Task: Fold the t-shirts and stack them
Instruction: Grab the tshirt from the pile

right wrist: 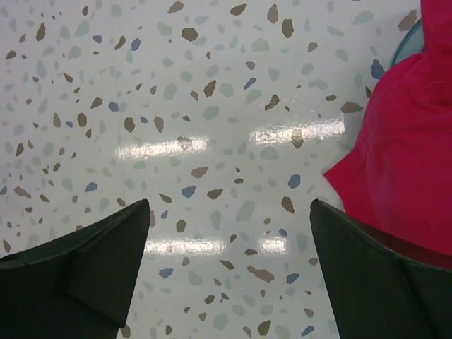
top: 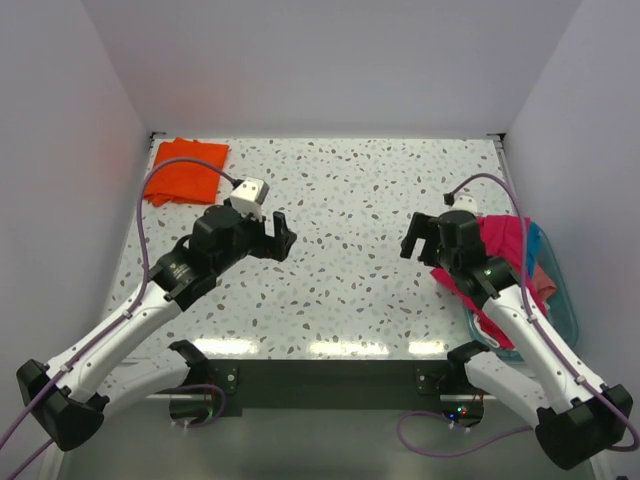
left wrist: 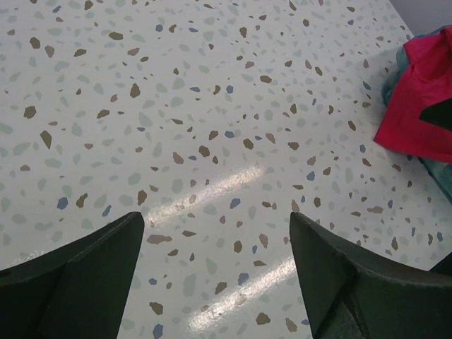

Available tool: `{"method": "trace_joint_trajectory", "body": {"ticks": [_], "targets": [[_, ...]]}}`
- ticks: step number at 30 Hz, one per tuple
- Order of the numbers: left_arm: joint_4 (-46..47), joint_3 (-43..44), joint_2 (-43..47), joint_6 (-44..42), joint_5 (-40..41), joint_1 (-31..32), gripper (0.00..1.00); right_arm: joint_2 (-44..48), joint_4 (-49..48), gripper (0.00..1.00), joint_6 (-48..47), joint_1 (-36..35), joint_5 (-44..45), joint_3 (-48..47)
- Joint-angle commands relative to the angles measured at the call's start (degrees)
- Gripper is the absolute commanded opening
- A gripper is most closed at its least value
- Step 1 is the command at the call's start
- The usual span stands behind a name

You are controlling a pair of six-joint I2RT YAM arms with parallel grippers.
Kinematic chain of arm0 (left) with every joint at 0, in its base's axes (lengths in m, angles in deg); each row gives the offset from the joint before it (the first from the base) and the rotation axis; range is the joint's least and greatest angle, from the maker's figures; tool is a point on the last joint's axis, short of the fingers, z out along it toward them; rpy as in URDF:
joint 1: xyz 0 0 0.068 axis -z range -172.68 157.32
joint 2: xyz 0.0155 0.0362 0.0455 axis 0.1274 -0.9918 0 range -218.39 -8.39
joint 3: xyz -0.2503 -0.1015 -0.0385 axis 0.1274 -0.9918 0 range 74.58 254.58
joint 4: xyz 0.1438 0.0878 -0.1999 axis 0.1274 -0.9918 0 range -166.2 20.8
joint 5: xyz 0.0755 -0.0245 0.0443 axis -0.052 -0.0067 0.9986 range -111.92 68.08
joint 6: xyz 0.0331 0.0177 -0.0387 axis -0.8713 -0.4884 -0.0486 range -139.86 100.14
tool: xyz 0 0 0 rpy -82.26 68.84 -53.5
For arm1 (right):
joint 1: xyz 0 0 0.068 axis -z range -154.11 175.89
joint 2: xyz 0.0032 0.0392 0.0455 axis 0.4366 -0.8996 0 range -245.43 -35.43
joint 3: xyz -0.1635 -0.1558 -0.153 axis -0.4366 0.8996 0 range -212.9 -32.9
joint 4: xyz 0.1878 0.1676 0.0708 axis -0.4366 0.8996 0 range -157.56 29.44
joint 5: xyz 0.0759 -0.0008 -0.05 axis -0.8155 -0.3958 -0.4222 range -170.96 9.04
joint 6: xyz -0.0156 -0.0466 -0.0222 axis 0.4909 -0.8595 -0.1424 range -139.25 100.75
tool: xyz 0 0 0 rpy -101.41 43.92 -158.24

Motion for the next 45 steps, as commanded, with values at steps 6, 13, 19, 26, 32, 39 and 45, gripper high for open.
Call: {"method": "trace_joint_trajectory", "body": {"ticks": [6,13,19,26,32,39,45], "targets": [[0.8,-0.13,-1.17,-1.2,-0.05,0.35,0.89,-10.81,12.61,0.99,9.57,0.29,22.33,-14.05],[0.89,-0.13,-1.79,-1.2,-0.4,0.35,0.89,-29.09,42.03,0.99,30.66,3.09,45.01,-31.99],[1.24,-0.22,-1.96,-1.29,-1.54,0.43,0.89,-37.62,38.5,0.99,30.69,10.21,41.89,-33.94],[1.33,-0.31,-3.72,-1.2,-2.33,0.43,0.89,-39.74,28.91,0.99,23.3,21.8,35.64,-32.01],[1.33,-0.22,-4.78,-1.03,-2.24,0.43,0.89,-39.92,22.66,0.96,20.75,24.81,29.75,-28.32],[1.33,-0.57,-4.95,-0.59,-1.89,0.43,0.89,-37.55,20.28,0.26,20.49,24.9,28.95,-25.93],[1.42,-0.66,-4.95,-0.5,-1.72,0.43,0.89,-30.0,18.45,0.0,15.41,24.9,22.73,-27.35]]}}
